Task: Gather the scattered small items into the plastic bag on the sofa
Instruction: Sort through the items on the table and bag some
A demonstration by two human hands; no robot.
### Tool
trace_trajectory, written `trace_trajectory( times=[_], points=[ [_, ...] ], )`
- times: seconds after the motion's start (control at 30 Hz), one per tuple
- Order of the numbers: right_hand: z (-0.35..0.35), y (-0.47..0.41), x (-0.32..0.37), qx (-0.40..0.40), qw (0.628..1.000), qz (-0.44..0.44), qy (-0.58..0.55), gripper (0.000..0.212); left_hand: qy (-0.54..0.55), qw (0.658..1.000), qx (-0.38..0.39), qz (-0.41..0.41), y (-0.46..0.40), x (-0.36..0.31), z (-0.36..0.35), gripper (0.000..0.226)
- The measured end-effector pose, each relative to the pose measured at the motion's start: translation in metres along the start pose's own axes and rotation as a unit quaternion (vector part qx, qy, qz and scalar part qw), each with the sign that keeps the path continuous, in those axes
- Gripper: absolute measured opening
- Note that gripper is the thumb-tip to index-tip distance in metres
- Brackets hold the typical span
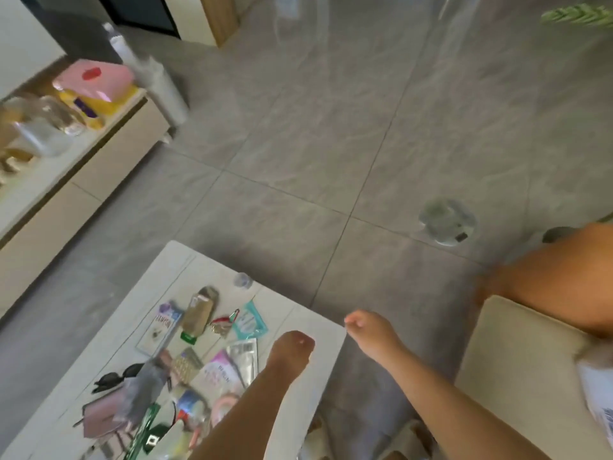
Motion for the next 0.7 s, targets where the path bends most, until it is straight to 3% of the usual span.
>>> trace_trajectory(
  times=[0.33, 0.5, 0.7],
  points=[
    [-0.121, -0.060, 0.071, 0.106, 0.987, 0.058, 0.107, 0.025, 0.146, 0.979, -0.069, 0.122, -0.040, 0.125, 0.058, 0.016],
    [-0.155, -0.105, 0.085, 0.137, 0.974, 0.087, 0.158, 0.025, 0.193, 0.966, -0.097, 0.139, -0.070, 0.152, 0.069, 0.022],
    [-0.193, -0.180, 0.106, 0.157, 0.950, 0.138, 0.232, 0.029, 0.172, 0.958, -0.154, 0.172, -0.118, 0.179, 0.091, 0.030]
  ],
)
Point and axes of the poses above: each hand's wrist, its own y-axis away from the middle knuckle, its own z-axis out of the back of the hand, x = y × z, the point moved 3 cm from there along -y, towards the middle knuckle, and after that the axes turned 3 degrees about -y, right-handed, at the moved point
